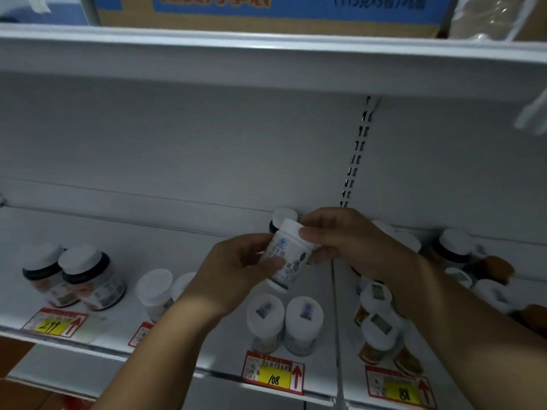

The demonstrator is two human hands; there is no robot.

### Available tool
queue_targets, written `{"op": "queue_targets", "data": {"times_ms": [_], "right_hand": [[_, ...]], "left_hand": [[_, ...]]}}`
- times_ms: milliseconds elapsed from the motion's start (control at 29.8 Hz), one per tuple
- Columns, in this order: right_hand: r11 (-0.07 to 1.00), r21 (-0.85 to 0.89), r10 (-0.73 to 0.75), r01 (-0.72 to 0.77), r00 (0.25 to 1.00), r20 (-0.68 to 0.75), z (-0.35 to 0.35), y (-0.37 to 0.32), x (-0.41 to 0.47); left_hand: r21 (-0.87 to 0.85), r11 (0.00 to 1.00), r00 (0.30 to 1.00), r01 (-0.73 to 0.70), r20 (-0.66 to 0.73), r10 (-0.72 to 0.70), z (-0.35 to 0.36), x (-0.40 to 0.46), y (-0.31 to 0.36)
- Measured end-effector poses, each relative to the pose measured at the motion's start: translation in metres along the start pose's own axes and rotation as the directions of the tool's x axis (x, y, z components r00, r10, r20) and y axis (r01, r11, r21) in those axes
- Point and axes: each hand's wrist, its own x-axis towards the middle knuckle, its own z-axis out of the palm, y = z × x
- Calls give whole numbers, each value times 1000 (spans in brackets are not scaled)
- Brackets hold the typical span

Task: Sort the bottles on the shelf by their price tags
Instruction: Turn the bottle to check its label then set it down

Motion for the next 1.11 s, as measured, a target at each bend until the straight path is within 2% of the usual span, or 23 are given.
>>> {"op": "queue_targets", "data": {"times_ms": [101,134,201,302,403,671,738,805,906,939,1007,1107], "right_hand": [[997,-74,-26,20,997,-71,2,0,5],[985,-168,-53,35,993,-107,6,2,10],[907,-417,-116,49,984,-137,19,9,20],[802,-593,-126,75,991,-44,40,33,29],[718,-688,-104,105,994,43,45,54,32],[700,-706,-117,108,992,36,36,71,28],[705,-707,-193,47,973,-127,21,66,35],[676,-734,-271,-61,906,-325,-3,62,47],[585,-767,-75,-262,925,-373,-28,68,62],[598,-752,-30,-276,930,-365,-30,72,65],[630,-729,-35,-268,928,-371,-29,74,66],[669,-703,-93,-243,910,-403,-36,55,51]], "left_hand": [[42,999,1000,2,3,-2,-1,3,-4],[67,997,1000,27,-8,-27,-2,5,-8],[46,985,984,165,-73,-161,-1,7,-20],[-54,930,926,362,-89,-366,2,8,-36],[-79,894,890,441,-86,-447,6,11,-47],[223,898,923,380,-153,-352,15,20,-64],[282,882,925,377,-159,-345,16,22,-63],[313,870,923,381,-174,-342,17,23,-61],[364,847,922,387,-174,-346,19,19,-55],[364,848,922,385,-177,-343,20,17,-53],[320,876,927,360,-226,-298,21,11,-46],[203,960,943,192,-308,-124,18,-3,-27]]}}
